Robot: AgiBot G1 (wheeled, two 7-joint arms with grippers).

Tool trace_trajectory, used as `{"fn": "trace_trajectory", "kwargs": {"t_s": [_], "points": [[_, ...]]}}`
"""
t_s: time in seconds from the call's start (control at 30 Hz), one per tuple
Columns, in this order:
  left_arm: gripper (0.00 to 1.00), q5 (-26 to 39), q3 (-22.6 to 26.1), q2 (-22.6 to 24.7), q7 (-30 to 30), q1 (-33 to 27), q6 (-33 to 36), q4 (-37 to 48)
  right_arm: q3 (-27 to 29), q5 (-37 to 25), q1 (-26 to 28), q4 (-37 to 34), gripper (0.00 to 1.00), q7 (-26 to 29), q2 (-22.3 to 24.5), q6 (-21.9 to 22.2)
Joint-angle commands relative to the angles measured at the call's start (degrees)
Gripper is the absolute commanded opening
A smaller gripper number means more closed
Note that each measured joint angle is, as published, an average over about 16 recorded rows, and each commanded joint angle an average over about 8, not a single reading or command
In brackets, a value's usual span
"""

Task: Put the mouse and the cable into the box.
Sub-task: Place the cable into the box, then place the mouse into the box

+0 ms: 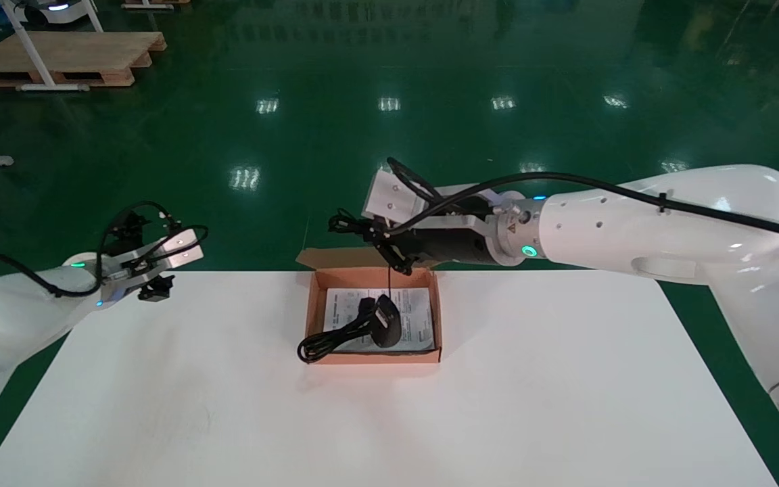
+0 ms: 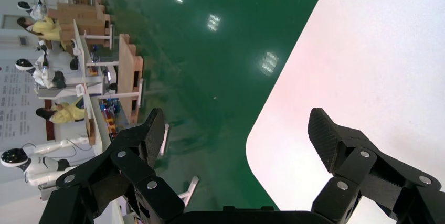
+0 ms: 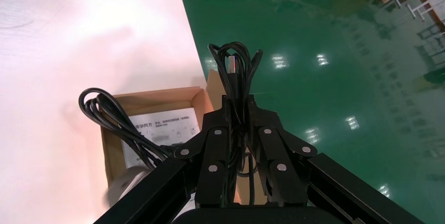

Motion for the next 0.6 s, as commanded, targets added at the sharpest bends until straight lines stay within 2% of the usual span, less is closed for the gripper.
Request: {"fn": "trace_trajectory", "kwargs": {"t_s": [0.03, 0.37, 0.6], "points": [[1.0, 0.03, 0.0, 0.0, -0.03, 0.0, 0.0, -0.01, 0.24, 0.42, 0.48, -1.03, 0.0, -0.67, -0.23, 0.07], [1.0, 0.17, 0.02, -0.01, -0.2, 0.01, 0.0, -0.05, -0.78, 0.38, -0.67, -3.6, 0.0, -3.73, -1.14, -0.01], [1.0, 0.27, 0.04, -0.02, -0.32, 0.02, 0.0, -0.08, -2.01, -0.92, -1.52, -5.53, 0.0, -4.73, -2.14, 4.34]]}}
